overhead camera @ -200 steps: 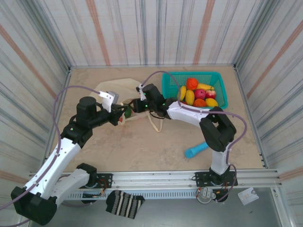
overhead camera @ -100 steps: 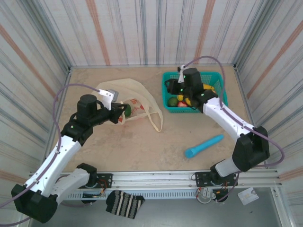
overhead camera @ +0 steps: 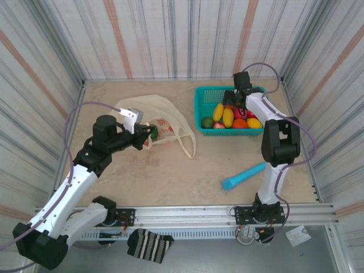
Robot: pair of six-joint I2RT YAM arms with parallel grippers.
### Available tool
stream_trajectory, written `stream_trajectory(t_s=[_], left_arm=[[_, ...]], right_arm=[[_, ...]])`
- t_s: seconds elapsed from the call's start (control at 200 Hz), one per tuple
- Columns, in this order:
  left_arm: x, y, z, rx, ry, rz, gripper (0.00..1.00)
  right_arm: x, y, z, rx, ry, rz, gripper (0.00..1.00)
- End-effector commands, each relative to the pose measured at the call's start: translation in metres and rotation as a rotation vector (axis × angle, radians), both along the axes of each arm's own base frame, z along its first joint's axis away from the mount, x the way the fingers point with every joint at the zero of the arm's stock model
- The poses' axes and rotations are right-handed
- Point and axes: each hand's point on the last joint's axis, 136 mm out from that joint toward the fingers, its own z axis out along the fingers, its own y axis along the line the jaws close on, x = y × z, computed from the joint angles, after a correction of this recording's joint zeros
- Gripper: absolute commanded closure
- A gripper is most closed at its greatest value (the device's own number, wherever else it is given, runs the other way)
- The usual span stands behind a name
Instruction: Place the fake fruits into the plastic bag and tie a complex knot
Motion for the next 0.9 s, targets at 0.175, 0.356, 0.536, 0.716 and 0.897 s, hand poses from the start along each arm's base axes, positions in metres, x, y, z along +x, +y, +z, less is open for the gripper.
stream_trajectory(t_s=[0.175, 0.356, 0.536, 0.716, 0.897], left_arm=[[-0.005, -0.004, 0.002, -0.003, -0.022, -0.038, 1.0], [-0.005, -0.006, 0.0, -0.004, -0.019, -0.044, 1.0], [-0.005, -0.005, 0.0, -0.003, -0.021, -0.044, 1.0], [-0.006, -0.005, 0.001, -0.002, -0.025, -0.042, 1.0], [-0.007, -0.005, 0.003, -0.01, -0.026, -0.046, 1.0]], right_arm=[[0.018, -0.005, -0.027, -0.016, 0.067, 0.046, 0.15], [0.032, -0.004, -0.032, 0.004, 0.063, 0.058, 0.24], [0.037, 0.004, -0.029, 0.041, 0.041, 0.081, 0.39], [0.026, 0.017, 0.0, 0.059, -0.037, 0.1, 0.43], [-0.001, 0.043, 0.051, 0.104, -0.152, 0.15, 0.43]])
